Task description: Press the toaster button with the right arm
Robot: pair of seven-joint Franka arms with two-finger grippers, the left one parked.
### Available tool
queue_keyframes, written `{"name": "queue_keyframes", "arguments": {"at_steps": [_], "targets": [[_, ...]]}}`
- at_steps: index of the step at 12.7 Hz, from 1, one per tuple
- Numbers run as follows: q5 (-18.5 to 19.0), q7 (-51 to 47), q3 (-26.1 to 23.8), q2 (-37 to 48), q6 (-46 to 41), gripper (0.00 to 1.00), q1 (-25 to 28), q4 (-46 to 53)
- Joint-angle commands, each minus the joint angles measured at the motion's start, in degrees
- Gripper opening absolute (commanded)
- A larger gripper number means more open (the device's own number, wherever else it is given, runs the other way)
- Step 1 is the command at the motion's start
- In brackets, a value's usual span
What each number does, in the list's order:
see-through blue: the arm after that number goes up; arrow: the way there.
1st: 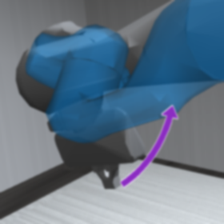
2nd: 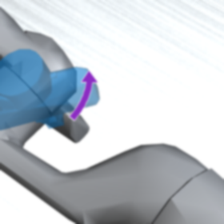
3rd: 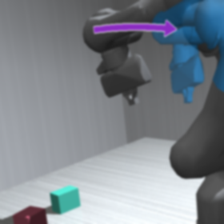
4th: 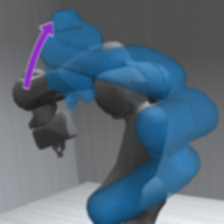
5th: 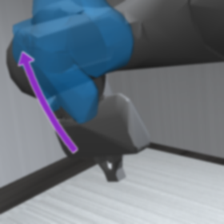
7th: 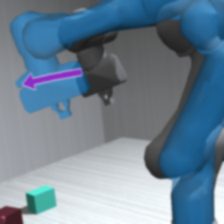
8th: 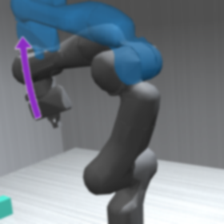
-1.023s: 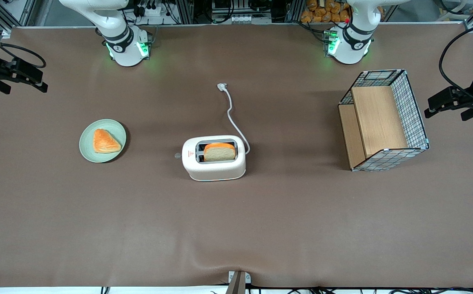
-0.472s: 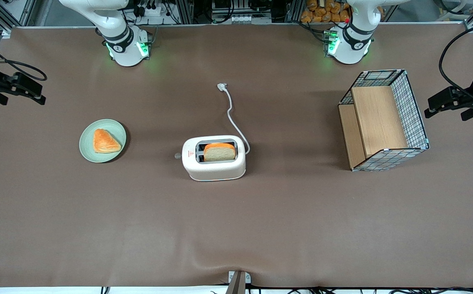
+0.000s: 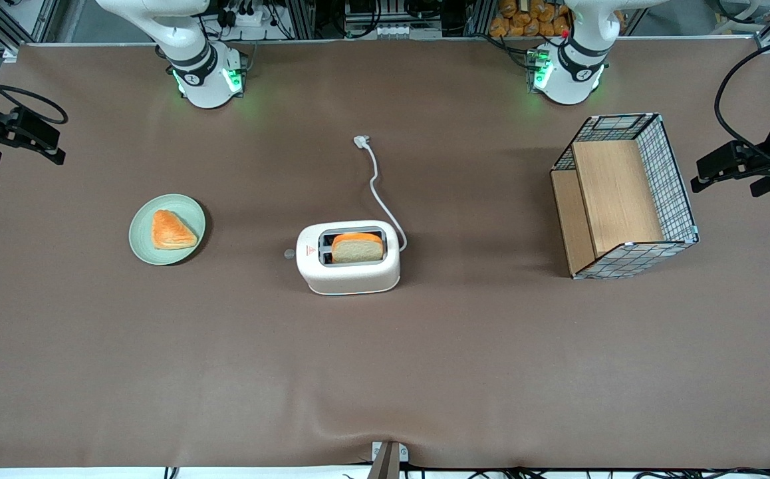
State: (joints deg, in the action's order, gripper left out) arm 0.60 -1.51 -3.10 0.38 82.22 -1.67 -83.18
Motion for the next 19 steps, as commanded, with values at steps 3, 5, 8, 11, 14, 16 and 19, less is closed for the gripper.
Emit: {"name": "queue_keyframes", "arguments": {"at_steps": [3, 5, 8, 11, 14, 16, 19], "targets": [[-0.78, 0.55, -0.24, -0.20, -1.01, 1.00, -0.88, 0.83], [-0.78, 0.46, -0.24, -0.20, -0.93, 1.00, -0.88, 0.83], [-0.69, 0.46, -0.16, -0.20, -0.92, 1.00, -0.97, 0.83], [-0.78, 0.72, 1.77, -0.46, -0.84, 1.00, -1.06, 0.74], [-0.43, 0.98, 2.04, -0.46, -0.66, 1.00, -0.97, 0.65], [0.45, 0.99, 1.96, -0.46, -0.49, 1.00, -0.88, 0.65], [0.54, 0.90, 2.04, -0.73, -0.49, 1.00, -0.88, 0.74]]}}
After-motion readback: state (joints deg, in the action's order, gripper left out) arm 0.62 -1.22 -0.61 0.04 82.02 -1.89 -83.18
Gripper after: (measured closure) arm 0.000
